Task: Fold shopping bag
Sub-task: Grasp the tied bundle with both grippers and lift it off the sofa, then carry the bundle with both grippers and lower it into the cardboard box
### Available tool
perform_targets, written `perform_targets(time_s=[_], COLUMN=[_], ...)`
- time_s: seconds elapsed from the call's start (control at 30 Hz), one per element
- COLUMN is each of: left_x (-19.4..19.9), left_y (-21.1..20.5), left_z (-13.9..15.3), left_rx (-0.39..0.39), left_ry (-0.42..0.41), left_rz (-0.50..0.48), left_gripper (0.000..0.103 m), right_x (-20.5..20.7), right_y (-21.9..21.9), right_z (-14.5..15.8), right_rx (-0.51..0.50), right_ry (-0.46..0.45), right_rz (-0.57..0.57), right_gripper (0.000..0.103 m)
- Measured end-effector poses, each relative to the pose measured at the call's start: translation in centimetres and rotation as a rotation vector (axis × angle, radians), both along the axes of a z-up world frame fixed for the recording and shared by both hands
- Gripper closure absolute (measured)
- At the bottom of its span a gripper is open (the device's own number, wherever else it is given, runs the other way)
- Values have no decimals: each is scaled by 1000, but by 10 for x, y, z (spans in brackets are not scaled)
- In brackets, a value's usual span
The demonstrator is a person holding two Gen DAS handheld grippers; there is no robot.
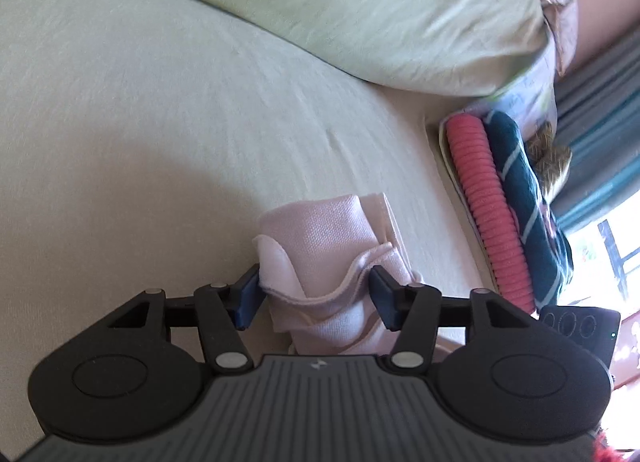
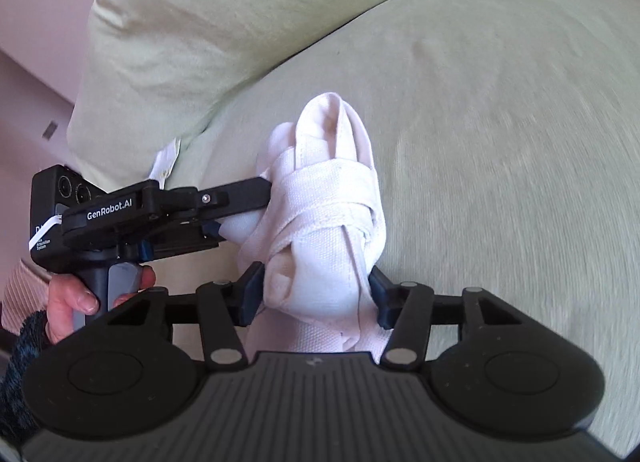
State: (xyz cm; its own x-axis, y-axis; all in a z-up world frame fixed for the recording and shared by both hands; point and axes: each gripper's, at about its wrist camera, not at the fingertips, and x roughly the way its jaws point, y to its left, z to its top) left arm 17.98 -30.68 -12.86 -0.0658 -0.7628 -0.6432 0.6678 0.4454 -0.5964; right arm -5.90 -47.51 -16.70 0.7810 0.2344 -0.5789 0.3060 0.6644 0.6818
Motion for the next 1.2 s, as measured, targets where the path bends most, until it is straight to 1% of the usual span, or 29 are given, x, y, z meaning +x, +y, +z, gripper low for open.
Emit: perform_targets(time_s=[0.03,0.1,0.17,0.2,0.37,0.43,0.5,0.53,0.57,0.6,0.7,0.73,0.8,0.83,0.9,0.97,1.03,1.07,1.1,1.2], left_x=[-11,-21,-40,-47,-110,-132,-173,-182,-206,-220,-299,-311,-373,-391,-448,-490,-539,-552,-574,-613], left_y=[-3,-3,-9,-11,-32,-40,-59,-64,-75,-82,-117,-121,-146,-153,-177,-199,-225,-234,-249,-273], left_z=[5,9,12,13,25,29,34,35,36,37,38,37,35,33,27,18,3,-4,-14,-38], left_rx=[4,10,15,17,3,2,-3,-3,-4,-5,-5,-5,-10,-9,-5,8,33,46,66,115], left_ry=[-10,-13,-22,-27,-37,-46,-54,-55,-57,-57,-61,-61,-61,-61,-69,-76,-76,-72,-69,-78], left_rz=[-34,-66,-112,-130,-285,-344,-451,-475,-538,-572,-755,-782,-910,-945,-1048,-1117,-1193,-1214,-1245,-1308], left_gripper=[45,46,46,46,46,46,46,46,46,46,46,46,46,46,46,46,46,46,46,46], right_x=[-10,-28,-58,-70,-146,-185,-225,-247,-268,-289,-360,-382,-429,-452,-495,-533,-566,-576,-589,-623], right_y=[3,5,9,11,19,27,34,38,42,46,60,65,75,79,83,81,74,69,63,44], right_z=[0,-3,-6,-6,0,4,6,6,6,5,2,2,-1,-3,-9,-19,-31,-39,-47,-74], right_rx=[16,55,104,111,108,108,106,106,106,108,111,110,103,102,104,119,138,144,158,208], right_ry=[-8,-24,-42,-46,-69,-81,-93,-99,-105,-112,-131,-137,-151,-157,-167,-172,-168,-163,-156,-132], right_rz=[-24,-63,-128,-150,-275,-348,-434,-479,-526,-574,-735,-786,-897,-949,-1050,-1134,-1218,-1250,-1287,-1397], right_gripper=[54,54,55,55,55,55,55,55,55,55,55,55,55,55,55,55,55,55,55,55])
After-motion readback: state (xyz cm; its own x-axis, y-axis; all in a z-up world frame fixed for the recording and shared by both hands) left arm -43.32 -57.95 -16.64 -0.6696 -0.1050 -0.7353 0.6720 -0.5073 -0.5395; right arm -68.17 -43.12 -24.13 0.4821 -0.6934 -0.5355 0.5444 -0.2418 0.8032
